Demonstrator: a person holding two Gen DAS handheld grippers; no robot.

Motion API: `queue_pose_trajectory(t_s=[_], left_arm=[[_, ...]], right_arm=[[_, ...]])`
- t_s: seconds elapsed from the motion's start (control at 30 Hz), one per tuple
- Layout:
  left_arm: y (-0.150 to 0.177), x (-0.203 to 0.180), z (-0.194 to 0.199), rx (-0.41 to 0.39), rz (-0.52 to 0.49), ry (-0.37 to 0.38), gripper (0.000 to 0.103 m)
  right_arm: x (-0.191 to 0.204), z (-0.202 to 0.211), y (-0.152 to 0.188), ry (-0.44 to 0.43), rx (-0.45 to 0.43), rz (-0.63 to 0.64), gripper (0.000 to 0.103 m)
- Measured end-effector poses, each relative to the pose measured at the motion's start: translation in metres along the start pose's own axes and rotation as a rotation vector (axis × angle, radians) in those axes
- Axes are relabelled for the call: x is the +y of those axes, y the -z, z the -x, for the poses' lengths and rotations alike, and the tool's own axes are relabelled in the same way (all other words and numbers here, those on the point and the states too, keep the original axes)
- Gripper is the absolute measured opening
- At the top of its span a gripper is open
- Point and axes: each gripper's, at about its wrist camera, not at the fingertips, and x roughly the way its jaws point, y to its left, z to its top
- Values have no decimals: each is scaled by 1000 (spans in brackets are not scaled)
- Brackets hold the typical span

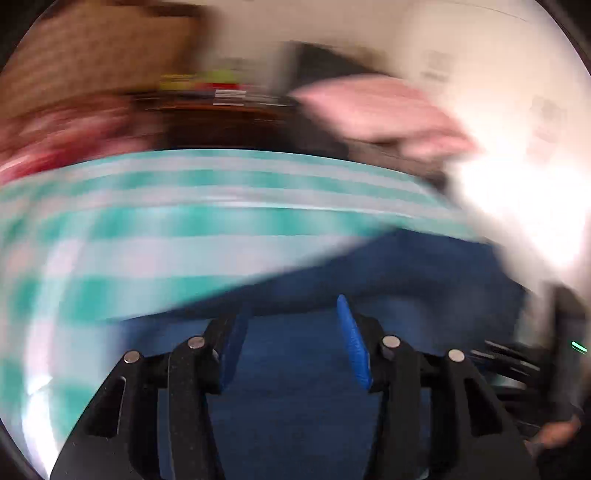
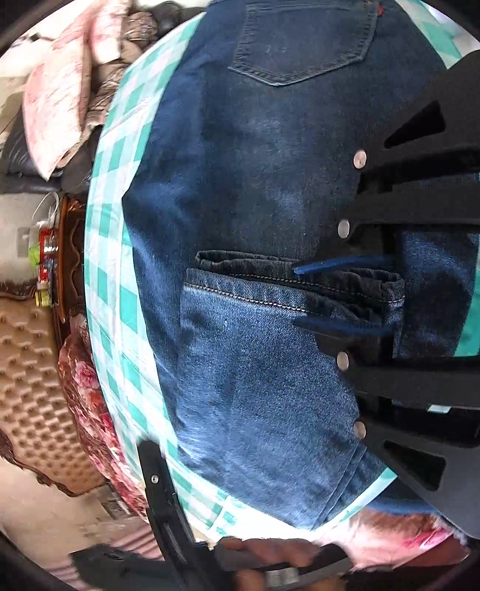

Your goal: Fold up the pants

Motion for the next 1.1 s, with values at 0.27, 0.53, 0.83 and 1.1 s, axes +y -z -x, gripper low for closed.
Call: queue_pose_trajectory(t_s=[0.27,0.53,0.83,1.1], left_arm=[[-21,-83,-85,247,-360,151,62],[-15,-97,-140,495,-390,24,26],[-14,-96,-131,406,-347,-9,17],[-6,-49,-34,13,43,-37,52]], right_arm=[[-15,10,8,47,33,-81,66],[-8,4,11,95,38,-11,59],[-5,5,12,108,31,10,55],[-5,5,13,119,31,17,55]])
